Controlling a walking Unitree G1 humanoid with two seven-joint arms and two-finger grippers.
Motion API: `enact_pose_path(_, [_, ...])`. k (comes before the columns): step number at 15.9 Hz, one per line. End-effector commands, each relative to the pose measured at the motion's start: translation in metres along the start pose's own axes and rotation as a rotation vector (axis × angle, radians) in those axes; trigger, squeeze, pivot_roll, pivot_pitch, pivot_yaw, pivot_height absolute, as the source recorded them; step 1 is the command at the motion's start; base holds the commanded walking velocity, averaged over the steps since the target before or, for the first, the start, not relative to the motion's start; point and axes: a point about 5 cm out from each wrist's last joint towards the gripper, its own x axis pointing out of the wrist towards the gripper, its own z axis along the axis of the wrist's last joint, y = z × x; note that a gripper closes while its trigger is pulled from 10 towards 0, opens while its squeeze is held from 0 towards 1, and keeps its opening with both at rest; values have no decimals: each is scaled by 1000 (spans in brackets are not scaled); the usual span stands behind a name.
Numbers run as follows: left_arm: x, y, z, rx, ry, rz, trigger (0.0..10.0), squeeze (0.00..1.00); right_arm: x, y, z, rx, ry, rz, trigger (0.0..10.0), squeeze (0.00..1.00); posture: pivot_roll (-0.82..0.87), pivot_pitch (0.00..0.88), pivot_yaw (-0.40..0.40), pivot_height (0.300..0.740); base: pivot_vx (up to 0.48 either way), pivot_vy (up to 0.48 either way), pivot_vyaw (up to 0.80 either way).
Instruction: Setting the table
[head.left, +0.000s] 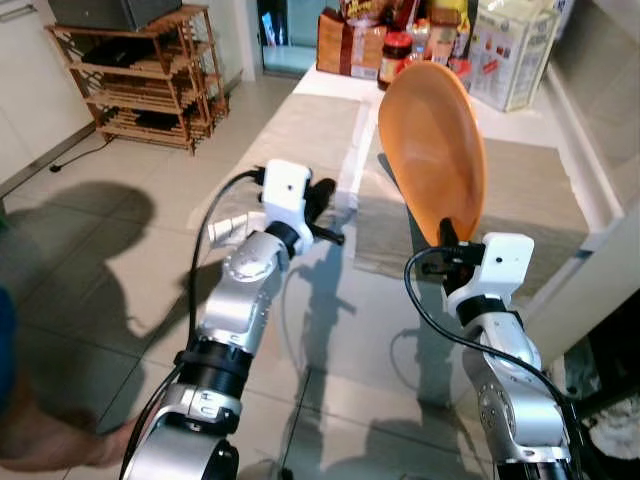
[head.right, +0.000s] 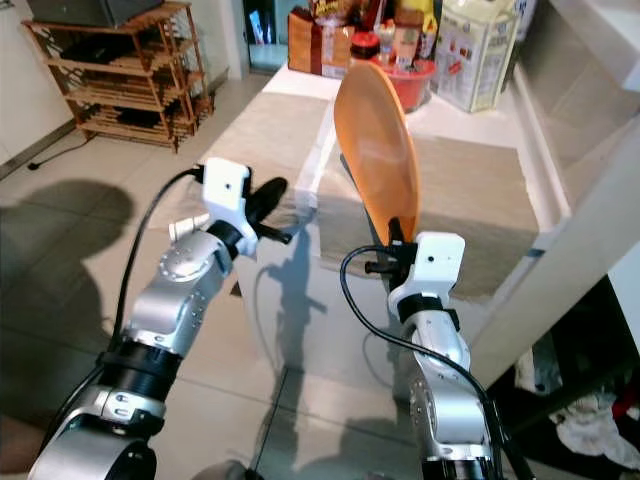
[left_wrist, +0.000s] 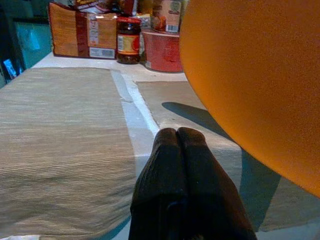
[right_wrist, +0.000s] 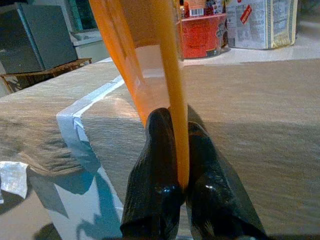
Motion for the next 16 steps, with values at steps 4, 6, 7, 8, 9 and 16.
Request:
enact_pose_path(4, [1,1,3,9,-9,-19,10000,0,2,-2,2,-11,-4,-6,0,0,-16,0,18,722,0,0,0])
enact_pose_path(6, [2,0,3,6,-10,-28,10000,0,3,-2,2,-12,-5,-5,0,0,-18,0,18,722,0,0,0])
enact_pose_path(7, [2,0,3,5,-9,-30,10000,0,3,-2,2,-11,-5,-5,0,0,-18,0,18,722,0,0,0])
enact_pose_path(8, [2,-1,3,4,-8,-35,10000,0,3,-2,2,-11,-4,-4,0,0,-17,0,17,722,-277,0,0])
enact_pose_path(9, [2,-1,3,2,-9,-36,10000,0,3,-2,2,-12,-4,-3,0,0,-17,0,17,722,-300,0,0])
enact_pose_path(16, [3,-2,4,7,-14,-49,10000,0,4,0,0,-25,7,9,0,0,-17,0,16,722,-165,0,-227])
